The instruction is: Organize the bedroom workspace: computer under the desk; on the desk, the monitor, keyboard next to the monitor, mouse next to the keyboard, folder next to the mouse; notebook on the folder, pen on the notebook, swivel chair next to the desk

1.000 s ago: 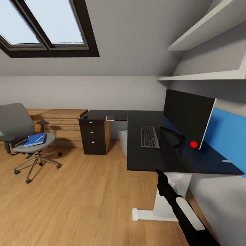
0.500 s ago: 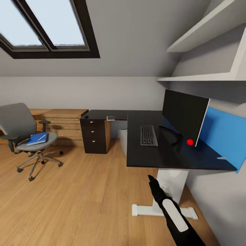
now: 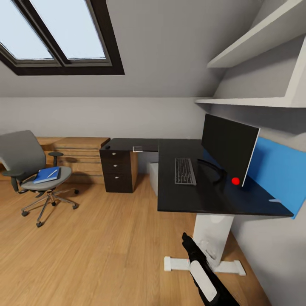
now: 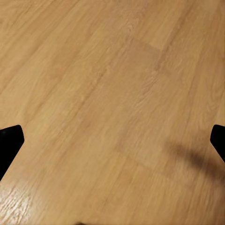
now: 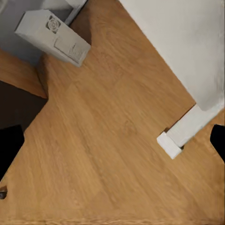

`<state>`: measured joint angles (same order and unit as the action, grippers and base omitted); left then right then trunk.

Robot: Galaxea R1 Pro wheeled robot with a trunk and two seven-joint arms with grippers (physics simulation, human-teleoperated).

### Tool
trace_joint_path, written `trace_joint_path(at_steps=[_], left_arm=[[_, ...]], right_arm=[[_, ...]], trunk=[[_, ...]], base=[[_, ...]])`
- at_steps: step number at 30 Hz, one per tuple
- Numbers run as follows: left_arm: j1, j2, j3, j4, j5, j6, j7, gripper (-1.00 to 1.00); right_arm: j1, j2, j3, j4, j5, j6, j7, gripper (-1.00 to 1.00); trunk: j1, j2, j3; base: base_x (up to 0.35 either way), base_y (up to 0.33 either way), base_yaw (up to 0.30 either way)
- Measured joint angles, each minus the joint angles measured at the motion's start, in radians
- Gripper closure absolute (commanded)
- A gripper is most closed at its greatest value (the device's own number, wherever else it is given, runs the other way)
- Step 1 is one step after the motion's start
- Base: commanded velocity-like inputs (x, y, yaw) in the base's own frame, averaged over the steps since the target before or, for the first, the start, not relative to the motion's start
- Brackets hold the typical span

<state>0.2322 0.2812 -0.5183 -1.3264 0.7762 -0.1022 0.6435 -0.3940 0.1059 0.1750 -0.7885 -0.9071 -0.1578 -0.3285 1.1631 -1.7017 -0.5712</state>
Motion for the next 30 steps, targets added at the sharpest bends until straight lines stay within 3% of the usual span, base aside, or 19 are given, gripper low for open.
trace_joint_path(at_steps=[4, 6, 8, 13, 17, 23, 26, 28, 30], left_arm=[[0.000, -0.002, 0.007, 0.001, 0.000, 0.001, -0.001, -1.00], [0.000, -0.003, 0.009, 0.003, 0.000, 0.003, -0.001, -1.00], [0.000, -0.005, 0.010, 0.007, 0.001, 0.003, -0.001, -1.00], [0.000, -0.015, 0.010, 0.016, 0.000, 0.003, -0.001, -1.00], [0.000, -0.021, 0.010, 0.018, -0.002, 0.002, -0.001, -1.00], [0.000, -0.024, 0.007, 0.019, -0.004, 0.002, -0.001, -1.00], [0.000, -0.024, 0.006, 0.019, -0.005, 0.002, -0.001, -1.00], [0.000, -0.024, 0.006, 0.019, -0.010, 0.001, 0.000, -1.00], [0.000, -0.025, 0.004, 0.019, -0.030, 0.001, 0.000, -1.00]], right_arm=[[0.000, -0.001, 0.093, 0.208, 0.134, -0.021, 0.001, -1.00], [0.001, -0.002, 0.141, 0.385, 0.236, -0.106, 0.004, -1.00], [0.001, -0.002, 0.159, 0.507, 0.278, -0.212, 0.005, -1.00], [0.002, 0.002, 0.175, 0.709, 0.309, -0.427, 0.014, -1.00], [0.006, -0.002, 0.178, 0.778, 0.320, -0.544, 0.019, -1.00], [0.010, -0.009, 0.185, 0.802, 0.339, -0.599, 0.024, -1.00], [0.014, -0.014, 0.209, 0.806, 0.395, -0.607, 0.036, -1.00], [0.019, -0.021, 0.226, 0.808, 0.456, -0.609, 0.047, -1.00], [0.021, -0.030, 0.234, 0.809, 0.499, -0.609, 0.053, -1.00]], trunk=[[-0.015, 0.028, 0.012], [-0.023, 0.042, 0.019], [-0.031, 0.056, 0.025], [-0.050, 0.091, 0.041], [-0.065, 0.119, 0.053], [-0.088, 0.161, 0.072], [-0.100, 0.182, 0.082], [-0.107, 0.196, 0.088], [-0.115, 0.210, 0.094]], base=[[0.000, 0.000, 0.000], [0.000, 0.000, 0.000], [0.000, 0.000, 0.000], [0.000, 0.000, 0.000], [0.000, 0.000, 0.000], [0.000, 0.000, 0.000], [0.000, 0.000, 0.000], [0.000, 0.000, 0.000], [0.000, 0.000, 0.000]])
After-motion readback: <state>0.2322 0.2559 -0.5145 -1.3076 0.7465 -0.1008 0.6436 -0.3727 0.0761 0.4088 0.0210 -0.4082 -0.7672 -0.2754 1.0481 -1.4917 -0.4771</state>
